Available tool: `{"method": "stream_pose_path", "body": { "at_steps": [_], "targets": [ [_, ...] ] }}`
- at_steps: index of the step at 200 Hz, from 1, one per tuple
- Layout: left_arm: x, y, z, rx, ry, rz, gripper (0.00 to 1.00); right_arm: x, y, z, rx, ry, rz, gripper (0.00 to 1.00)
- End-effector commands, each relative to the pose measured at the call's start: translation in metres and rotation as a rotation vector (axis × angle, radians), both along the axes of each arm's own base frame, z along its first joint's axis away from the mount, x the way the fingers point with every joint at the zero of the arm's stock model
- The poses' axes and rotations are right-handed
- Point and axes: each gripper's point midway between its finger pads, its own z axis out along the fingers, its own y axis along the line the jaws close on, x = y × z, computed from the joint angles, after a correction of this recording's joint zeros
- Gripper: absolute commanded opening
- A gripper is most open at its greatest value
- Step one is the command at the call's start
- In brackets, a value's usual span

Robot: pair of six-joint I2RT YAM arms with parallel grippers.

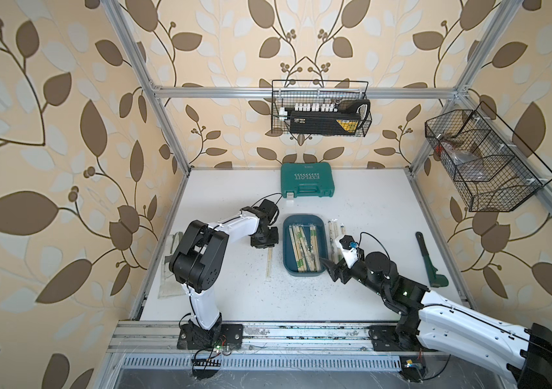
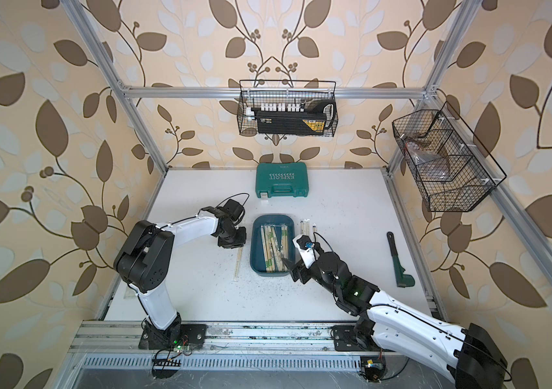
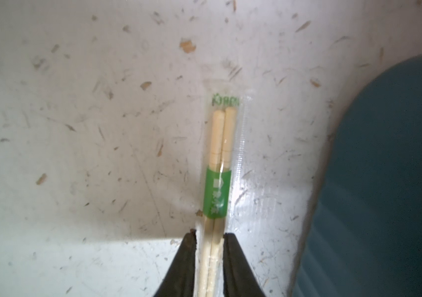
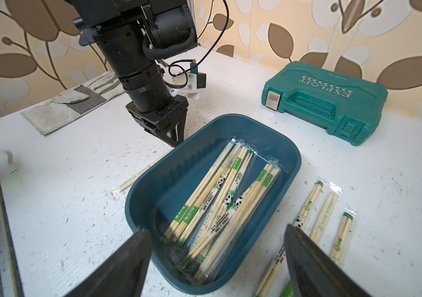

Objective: Take the paired disposable chopsticks out of the storage box
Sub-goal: Place the paired disposable chopsticks at the center of the board.

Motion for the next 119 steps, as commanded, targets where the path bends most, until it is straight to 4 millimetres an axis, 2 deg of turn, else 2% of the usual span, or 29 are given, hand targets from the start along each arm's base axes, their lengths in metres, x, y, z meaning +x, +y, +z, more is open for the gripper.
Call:
{"method": "stream_pose_path", "body": {
  "at_steps": [1, 39, 69, 98, 119],
  "targets": [
    [0.001, -0.003, 0.029, -0.026, -0.060, 0.016, 0.25, 0.002, 0.000, 0.002, -0.008, -0.009, -0.013, 0.84],
    [-0.002, -0.003, 0.061, -0.044, -0.144, 0.034, 0.30, 0.004, -0.007, 0.005, -0.001, -0.013, -0.049, 0.84],
    [-0.006, -0.005, 0.091, -0.066, -0.210, 0.056, 0.33, 0.012, -0.034, 0.014, 0.027, -0.044, -0.198, 0.84],
    [-0.011, -0.030, 0.124, -0.079, -0.269, 0.012, 0.36, 0.018, -0.073, 0.019, 0.038, -0.079, -0.403, 0.82],
    [-0.011, -0.061, 0.136, -0.098, -0.278, -0.032, 0.35, 0.019, -0.093, 0.022, 0.041, -0.098, -0.504, 0.81]
  ]
}}
